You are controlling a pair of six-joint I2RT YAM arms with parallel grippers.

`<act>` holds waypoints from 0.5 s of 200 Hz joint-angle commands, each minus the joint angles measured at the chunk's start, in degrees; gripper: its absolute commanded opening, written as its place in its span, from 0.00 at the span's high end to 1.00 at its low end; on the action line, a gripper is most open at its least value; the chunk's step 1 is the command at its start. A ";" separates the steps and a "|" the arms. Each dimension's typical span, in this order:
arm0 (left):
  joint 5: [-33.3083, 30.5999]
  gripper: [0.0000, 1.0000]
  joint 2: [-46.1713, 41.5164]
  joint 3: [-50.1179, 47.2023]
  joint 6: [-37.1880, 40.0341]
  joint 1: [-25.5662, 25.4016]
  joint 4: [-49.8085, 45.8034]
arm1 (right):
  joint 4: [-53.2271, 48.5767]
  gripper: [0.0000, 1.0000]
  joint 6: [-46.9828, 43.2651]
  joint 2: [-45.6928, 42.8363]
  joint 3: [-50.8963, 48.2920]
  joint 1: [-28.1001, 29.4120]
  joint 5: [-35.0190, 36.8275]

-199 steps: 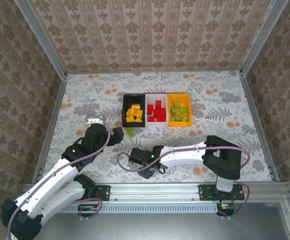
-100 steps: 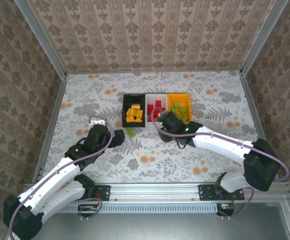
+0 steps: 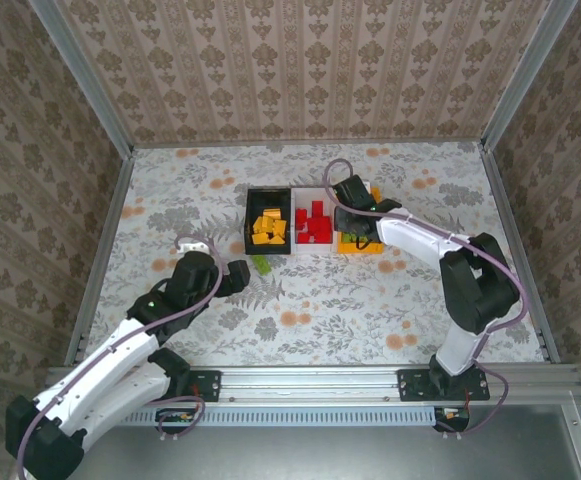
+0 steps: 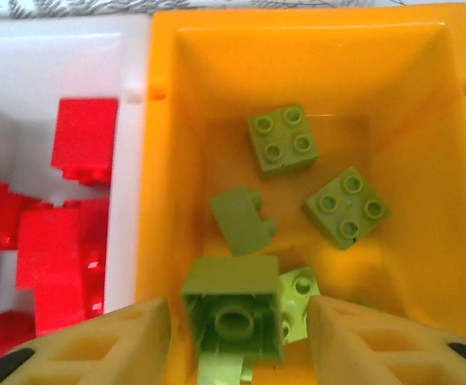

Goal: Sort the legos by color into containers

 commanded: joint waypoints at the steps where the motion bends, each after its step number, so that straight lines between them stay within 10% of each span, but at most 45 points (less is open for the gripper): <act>1: 0.37 0.00 -1.66 -0.45 -1.33 0.52 -0.38 | 0.52 0.33 1.30 -0.23 2.25 0.23 0.31; 100: -3.15 0.00 -7.74 -0.45 -0.92 1.04 -4.95 | 9.42 0.13 0.18 -6.01 -7.57 21.17 -5.30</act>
